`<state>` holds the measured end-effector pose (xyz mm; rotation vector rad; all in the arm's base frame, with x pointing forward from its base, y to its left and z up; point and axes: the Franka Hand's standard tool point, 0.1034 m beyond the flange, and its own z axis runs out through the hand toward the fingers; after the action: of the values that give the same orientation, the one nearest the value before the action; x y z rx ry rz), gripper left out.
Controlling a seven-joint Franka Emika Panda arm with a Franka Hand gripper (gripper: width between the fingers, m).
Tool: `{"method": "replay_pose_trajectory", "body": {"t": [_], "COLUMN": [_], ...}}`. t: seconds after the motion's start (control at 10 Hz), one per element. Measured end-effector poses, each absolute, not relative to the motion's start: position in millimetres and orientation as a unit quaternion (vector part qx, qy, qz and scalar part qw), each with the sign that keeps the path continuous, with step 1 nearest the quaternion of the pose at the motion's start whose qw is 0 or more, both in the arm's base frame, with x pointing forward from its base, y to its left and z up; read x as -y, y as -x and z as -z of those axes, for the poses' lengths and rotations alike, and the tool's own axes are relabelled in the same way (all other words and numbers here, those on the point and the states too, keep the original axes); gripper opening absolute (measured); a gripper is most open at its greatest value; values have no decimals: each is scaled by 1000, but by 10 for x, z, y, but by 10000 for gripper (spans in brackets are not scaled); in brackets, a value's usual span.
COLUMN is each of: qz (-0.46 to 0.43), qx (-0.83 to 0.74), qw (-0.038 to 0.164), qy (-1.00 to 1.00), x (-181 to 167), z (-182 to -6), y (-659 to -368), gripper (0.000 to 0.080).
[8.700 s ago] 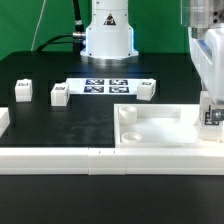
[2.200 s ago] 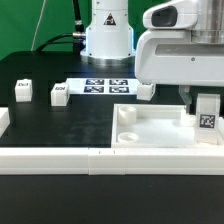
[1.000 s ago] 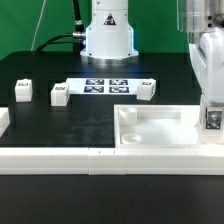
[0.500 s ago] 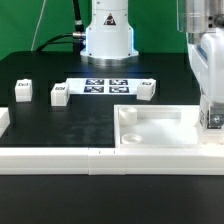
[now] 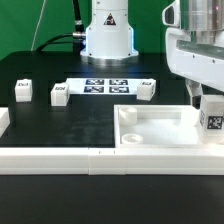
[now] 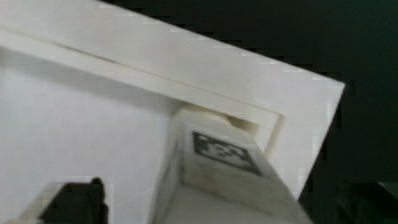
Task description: Assemble one leg
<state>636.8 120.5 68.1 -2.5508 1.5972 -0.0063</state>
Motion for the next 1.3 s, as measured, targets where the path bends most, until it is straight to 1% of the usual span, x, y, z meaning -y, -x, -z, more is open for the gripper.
{"method": "replay_pose_trajectory", "body": {"t": [0.1, 0.5, 0.9, 1.0, 1.2, 1.3], "qz": [9, 26, 35, 37, 37, 36], "qx": [-473, -279, -123, -94, -86, -87], "qw": [66, 51, 38, 35, 34, 34], "qy": [878, 959, 991, 994, 995, 995], "x": [-1194, -1189, -1179, -1178, -1160, -1160], "z": [-676, -685, -691, -699, -693, -692], "y": [-6377, -6386, -6390, -6393, -6394, -6393], "gripper": [649, 649, 649, 649, 649, 560]}}
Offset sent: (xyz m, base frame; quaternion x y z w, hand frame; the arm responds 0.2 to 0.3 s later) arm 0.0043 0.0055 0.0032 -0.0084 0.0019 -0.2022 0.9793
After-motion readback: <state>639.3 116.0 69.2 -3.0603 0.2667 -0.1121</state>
